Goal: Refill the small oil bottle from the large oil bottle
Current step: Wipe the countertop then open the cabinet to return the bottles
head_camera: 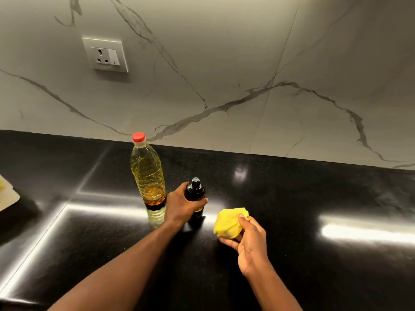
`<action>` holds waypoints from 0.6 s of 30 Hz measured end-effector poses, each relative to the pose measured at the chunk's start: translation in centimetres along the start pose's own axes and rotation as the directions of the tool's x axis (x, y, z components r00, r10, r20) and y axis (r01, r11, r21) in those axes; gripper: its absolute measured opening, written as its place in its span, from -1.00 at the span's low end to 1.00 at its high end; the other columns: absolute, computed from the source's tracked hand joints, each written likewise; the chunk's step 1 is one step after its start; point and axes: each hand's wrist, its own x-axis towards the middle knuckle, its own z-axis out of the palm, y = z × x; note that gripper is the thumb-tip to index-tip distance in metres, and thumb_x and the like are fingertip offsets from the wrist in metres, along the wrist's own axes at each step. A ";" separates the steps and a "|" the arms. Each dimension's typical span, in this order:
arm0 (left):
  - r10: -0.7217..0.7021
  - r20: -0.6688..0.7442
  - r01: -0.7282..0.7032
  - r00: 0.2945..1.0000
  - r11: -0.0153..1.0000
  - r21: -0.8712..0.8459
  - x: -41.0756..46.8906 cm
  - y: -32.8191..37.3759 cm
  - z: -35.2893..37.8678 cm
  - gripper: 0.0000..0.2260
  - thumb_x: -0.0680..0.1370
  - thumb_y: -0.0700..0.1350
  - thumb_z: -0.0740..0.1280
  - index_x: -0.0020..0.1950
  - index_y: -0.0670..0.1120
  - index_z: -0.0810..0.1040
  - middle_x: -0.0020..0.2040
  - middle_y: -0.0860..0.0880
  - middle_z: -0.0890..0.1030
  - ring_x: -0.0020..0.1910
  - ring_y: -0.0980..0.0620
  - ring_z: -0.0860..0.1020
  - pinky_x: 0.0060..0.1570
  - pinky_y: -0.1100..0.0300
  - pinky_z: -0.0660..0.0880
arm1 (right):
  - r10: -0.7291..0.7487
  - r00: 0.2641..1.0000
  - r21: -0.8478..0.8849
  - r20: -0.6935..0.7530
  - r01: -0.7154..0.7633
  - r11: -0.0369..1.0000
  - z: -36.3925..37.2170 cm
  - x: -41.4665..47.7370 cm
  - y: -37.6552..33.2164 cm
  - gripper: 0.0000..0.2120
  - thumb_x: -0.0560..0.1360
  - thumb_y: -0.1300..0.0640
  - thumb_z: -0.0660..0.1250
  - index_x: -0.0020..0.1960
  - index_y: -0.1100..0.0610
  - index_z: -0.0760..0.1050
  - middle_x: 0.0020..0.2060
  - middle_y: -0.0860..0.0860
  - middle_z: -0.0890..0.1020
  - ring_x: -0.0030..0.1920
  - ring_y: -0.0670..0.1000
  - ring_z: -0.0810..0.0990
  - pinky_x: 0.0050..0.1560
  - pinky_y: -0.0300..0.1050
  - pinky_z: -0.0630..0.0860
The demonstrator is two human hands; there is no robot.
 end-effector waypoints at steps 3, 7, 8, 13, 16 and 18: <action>0.008 0.016 -0.008 1.000 1.000 0.010 0.0 -0.6 0.0 -0.41 0.24 0.28 0.62 0.19 0.07 0.65 0.01 0.14 0.73 0.02 0.18 0.68 0.10 0.04 0.66 | -0.004 1.000 -0.012 -0.008 0.004 1.000 0.0 -0.4 0.2 -0.85 0.73 0.17 0.27 0.09 0.17 0.60 0.02 0.24 0.68 -0.01 0.24 0.71 -0.20 0.19 0.70; 0.007 0.026 -0.007 1.000 1.000 0.019 0.3 -0.9 -0.1 -0.36 0.23 0.31 0.59 0.23 0.06 0.63 0.05 0.12 0.72 0.06 0.14 0.68 0.13 0.03 0.65 | 0.000 1.000 -0.010 -0.019 -0.001 1.000 -0.2 -0.7 0.3 -0.84 0.73 0.17 0.26 0.13 0.19 0.61 0.00 0.23 0.71 0.00 0.25 0.72 -0.14 0.25 0.70; 0.001 0.034 -0.001 0.999 1.000 0.019 0.2 -0.8 -0.1 -0.32 0.22 0.32 0.58 0.25 0.05 0.62 0.08 0.10 0.72 0.08 0.11 0.68 0.15 0.03 0.65 | -0.004 1.000 -0.008 -0.018 0.003 1.000 -0.4 -0.9 0.3 -0.85 0.72 0.18 0.28 0.13 0.20 0.61 -0.01 0.22 0.71 0.00 0.24 0.72 -0.11 0.25 0.69; -0.120 0.126 0.118 0.985 0.993 0.021 -0.7 0.2 -0.1 0.17 0.27 0.28 0.66 0.69 -0.12 0.16 0.53 -0.12 0.48 0.50 -0.13 0.46 0.49 -0.03 0.42 | -0.076 0.997 -0.040 -0.019 0.076 0.996 -1.8 -1.4 0.3 -0.89 0.57 0.28 0.46 0.08 0.28 0.65 -0.06 0.20 0.71 -0.02 0.13 0.68 0.07 0.10 0.62; -0.179 0.097 0.174 0.979 0.983 0.059 -1.7 -0.4 -0.3 0.30 0.28 0.39 0.59 0.72 -0.12 -0.10 0.67 -0.18 0.22 0.62 -0.18 0.26 0.57 -0.11 0.28 | -0.143 0.990 -0.097 -0.016 0.141 0.985 -2.2 -0.7 0.3 -0.96 0.52 0.29 0.53 -0.06 0.22 0.67 -0.15 0.16 0.71 -0.07 0.13 0.66 0.05 0.08 0.59; -0.134 0.012 0.133 0.991 0.987 0.095 -3.6 -0.4 -0.4 0.18 0.38 0.34 0.55 0.72 -0.09 -0.07 0.70 -0.15 0.12 0.65 -0.17 0.15 0.60 -0.13 0.19 | -0.228 0.973 -0.179 -0.033 0.219 0.959 -3.0 -0.5 -0.2 -0.93 0.51 0.26 0.54 -0.14 0.18 0.68 -0.23 0.12 0.70 -0.13 0.12 0.62 -0.03 0.07 0.55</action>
